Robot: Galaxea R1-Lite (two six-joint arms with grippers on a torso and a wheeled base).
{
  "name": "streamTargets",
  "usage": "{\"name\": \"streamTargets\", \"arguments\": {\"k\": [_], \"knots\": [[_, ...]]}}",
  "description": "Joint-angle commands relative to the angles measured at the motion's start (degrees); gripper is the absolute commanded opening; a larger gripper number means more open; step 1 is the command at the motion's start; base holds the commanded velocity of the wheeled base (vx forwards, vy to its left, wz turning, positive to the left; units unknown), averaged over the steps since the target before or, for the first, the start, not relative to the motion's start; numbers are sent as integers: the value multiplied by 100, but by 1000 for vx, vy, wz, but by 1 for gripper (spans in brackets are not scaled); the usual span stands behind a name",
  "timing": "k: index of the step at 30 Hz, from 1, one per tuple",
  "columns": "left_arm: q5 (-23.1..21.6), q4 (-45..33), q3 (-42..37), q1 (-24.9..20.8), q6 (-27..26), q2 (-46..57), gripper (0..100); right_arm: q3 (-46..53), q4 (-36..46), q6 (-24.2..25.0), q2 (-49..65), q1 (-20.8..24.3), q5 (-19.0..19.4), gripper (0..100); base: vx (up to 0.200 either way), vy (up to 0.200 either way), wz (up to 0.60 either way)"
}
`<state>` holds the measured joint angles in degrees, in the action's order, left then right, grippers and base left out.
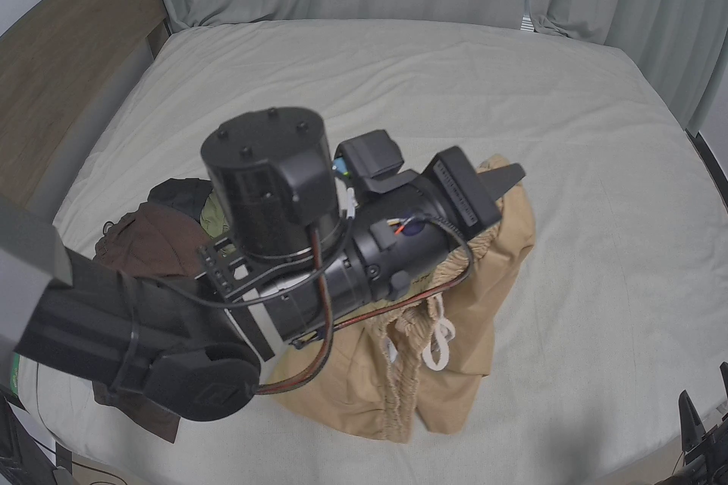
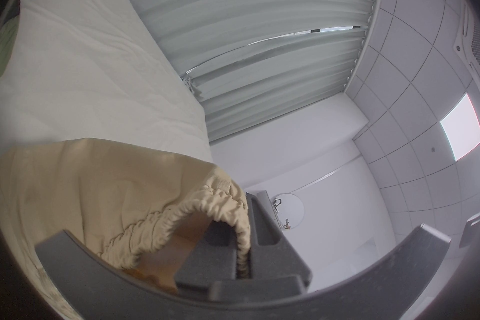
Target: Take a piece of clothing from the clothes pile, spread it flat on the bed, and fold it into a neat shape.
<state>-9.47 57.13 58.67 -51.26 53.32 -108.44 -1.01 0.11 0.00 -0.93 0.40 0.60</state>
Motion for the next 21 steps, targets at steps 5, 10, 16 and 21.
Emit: {"name": "streamTargets", "arguments": {"k": [5, 10, 16, 21], "knots": [[-20, -659, 1164, -560, 29, -46, 0, 101, -2, 0, 93, 4, 2, 100, 0, 0, 0], [60, -703, 1559, -754, 152, 7, 0, 101, 7, 0, 93, 4, 2, 100, 0, 0, 0], [16, -782, 742, -420, 284, 569, 0, 101, 7, 0, 93, 4, 2, 100, 0, 0, 0], [-679, -808, -427, 442, -103, 1307, 0, 101, 7, -9, 93, 4, 2, 100, 0, 0, 0]]}}
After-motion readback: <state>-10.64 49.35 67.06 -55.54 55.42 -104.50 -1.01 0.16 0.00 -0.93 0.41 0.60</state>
